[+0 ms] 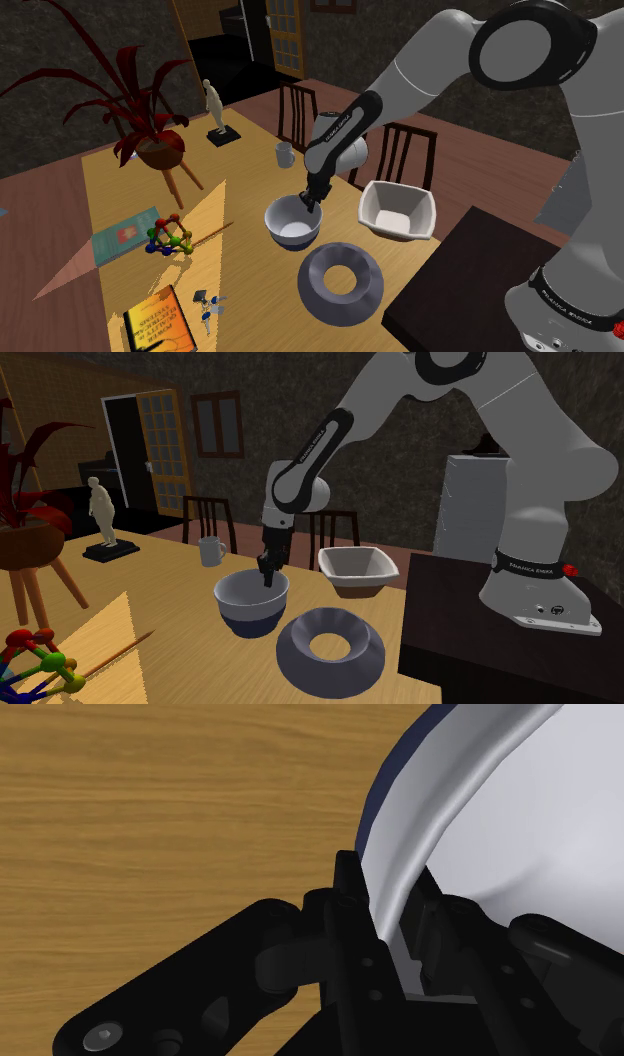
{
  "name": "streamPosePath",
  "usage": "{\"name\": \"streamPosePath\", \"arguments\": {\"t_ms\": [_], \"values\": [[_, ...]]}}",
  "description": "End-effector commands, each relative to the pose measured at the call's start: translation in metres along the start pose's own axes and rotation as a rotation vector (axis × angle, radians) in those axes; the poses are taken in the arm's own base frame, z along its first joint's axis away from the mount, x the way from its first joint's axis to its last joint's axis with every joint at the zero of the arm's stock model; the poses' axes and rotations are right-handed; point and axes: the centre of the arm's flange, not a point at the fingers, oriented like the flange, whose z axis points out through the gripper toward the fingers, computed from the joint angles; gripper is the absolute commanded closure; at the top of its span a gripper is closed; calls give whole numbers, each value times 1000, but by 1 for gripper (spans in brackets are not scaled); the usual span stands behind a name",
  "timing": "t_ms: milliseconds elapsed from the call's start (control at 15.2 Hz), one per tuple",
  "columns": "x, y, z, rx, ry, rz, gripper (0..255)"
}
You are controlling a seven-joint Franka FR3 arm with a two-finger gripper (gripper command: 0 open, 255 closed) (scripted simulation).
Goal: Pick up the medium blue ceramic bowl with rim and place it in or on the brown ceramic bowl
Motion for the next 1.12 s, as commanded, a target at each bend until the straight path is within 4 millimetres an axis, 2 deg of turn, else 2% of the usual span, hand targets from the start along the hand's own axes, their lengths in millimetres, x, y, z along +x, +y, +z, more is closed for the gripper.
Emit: {"name": "streamPosePath", "arguments": {"t_ms": [0, 1056], "values": [[1, -1, -5, 0, 1, 0, 255], [6, -20, -88, 0, 1, 0, 255]]}}
